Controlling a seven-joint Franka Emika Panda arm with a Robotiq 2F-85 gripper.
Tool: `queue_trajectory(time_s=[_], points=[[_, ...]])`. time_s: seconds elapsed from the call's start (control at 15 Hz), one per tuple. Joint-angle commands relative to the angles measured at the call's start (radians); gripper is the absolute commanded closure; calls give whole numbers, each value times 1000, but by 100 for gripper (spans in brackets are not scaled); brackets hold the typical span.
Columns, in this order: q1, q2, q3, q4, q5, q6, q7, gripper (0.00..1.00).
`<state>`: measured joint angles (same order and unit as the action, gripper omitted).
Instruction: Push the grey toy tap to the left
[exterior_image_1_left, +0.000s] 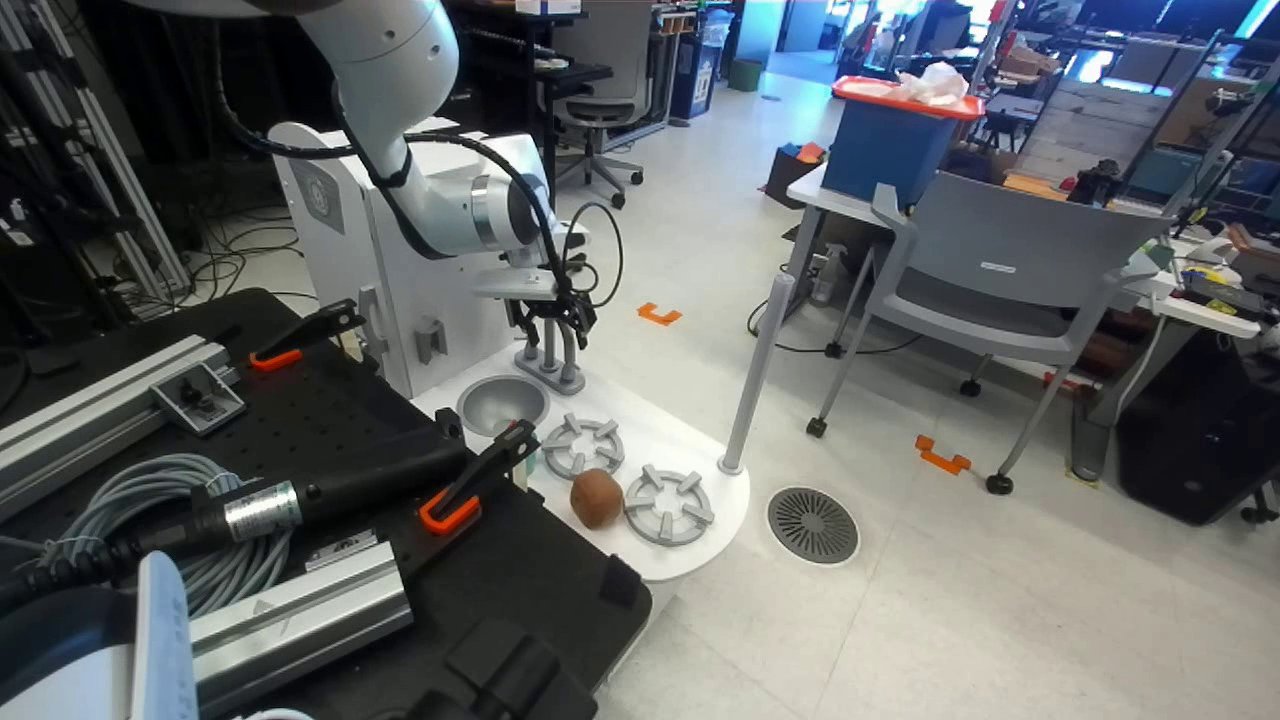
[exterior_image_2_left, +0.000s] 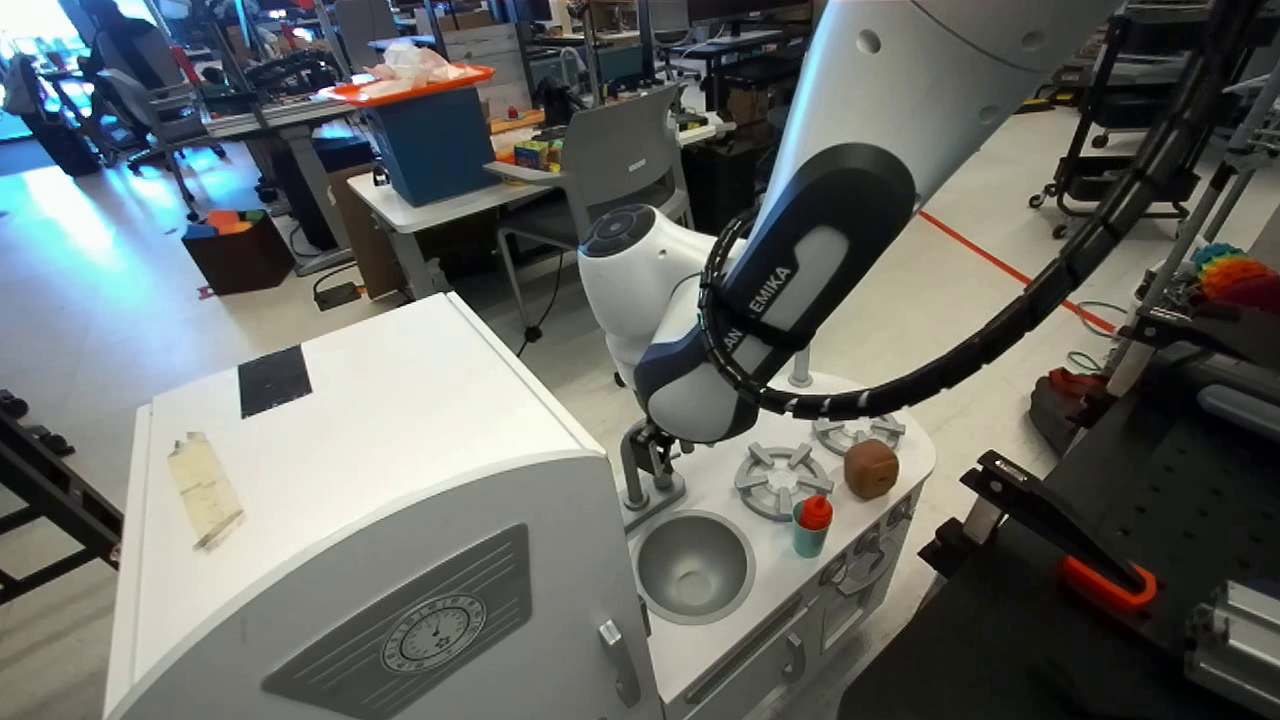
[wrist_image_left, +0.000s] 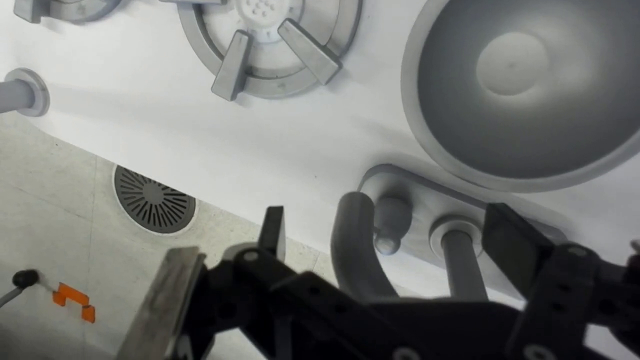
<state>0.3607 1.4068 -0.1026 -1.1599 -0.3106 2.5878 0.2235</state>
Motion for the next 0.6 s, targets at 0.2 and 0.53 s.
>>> queue_trajectory(time_s=[0.2,0.53], points=[[50,141,-5,234,25,-4,-9,0],[81,83,-10,125,27,-53,22,0]])
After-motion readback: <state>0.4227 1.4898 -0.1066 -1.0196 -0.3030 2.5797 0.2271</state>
